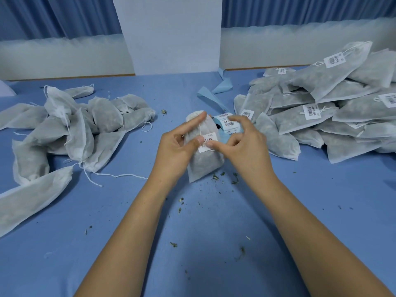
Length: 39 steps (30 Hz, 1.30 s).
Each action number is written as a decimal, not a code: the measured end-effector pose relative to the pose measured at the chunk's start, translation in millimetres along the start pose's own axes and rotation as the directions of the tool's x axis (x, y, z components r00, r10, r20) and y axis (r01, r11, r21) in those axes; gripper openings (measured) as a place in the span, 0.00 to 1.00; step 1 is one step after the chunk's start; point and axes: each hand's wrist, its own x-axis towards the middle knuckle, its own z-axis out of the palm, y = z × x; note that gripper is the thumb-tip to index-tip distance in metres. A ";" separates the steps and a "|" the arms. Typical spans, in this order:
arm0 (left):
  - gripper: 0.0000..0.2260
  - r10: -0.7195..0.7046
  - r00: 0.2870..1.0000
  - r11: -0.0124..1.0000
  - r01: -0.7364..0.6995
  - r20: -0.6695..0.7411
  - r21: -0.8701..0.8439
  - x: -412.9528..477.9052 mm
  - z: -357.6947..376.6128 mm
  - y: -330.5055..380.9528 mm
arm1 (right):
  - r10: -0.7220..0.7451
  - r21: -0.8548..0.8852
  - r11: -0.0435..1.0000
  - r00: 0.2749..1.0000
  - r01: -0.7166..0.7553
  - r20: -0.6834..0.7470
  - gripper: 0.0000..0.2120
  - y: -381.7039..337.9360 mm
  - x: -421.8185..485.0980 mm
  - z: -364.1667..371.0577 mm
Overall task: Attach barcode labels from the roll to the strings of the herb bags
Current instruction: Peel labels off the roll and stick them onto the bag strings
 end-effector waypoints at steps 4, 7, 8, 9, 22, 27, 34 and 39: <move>0.24 0.004 0.999 0.999 -0.002 0.045 -0.046 3.4 -0.2 5.9 | 0.014 0.274 0.961 0.998 -0.032 0.065 0.08 -6.3 6.0 -7.6; 0.28 0.006 0.995 0.999 -0.001 0.099 -0.050 4.8 9.6 11.2 | 0.130 0.455 0.876 0.987 -0.159 0.094 0.06 -9.1 1.4 -10.8; 0.29 0.002 0.995 1.000 0.000 0.101 -0.026 5.6 14.0 12.8 | 0.162 0.478 0.861 0.984 -0.176 0.069 0.06 -8.7 0.1 -14.3; 0.29 -0.006 0.995 1.000 0.006 0.095 -0.002 6.8 18.7 14.9 | 0.180 0.482 0.858 0.983 -0.175 0.038 0.05 -8.5 -0.9 -19.2; 0.18 -0.092 0.990 0.995 0.094 0.109 -0.017 7.4 147.5 31.9 | 0.314 0.457 0.855 0.946 -0.246 -0.077 0.04 16.3 -25.6 -144.9; 0.17 -0.111 0.982 0.994 0.109 0.151 0.021 2.8 195.5 29.3 | 0.401 0.387 0.794 0.882 -0.469 0.246 0.11 47.7 -44.1 -196.2; 0.30 -0.148 0.970 0.984 0.163 0.191 -0.068 7.3 246.8 35.1 | 0.398 0.513 0.751 0.905 -0.416 0.151 0.10 54.2 -45.9 -237.7; 0.37 -0.171 0.947 0.962 0.219 0.271 -0.161 17.3 273.3 50.1 | 0.426 0.815 0.553 0.899 -0.174 -0.097 0.07 41.7 2.4 -259.8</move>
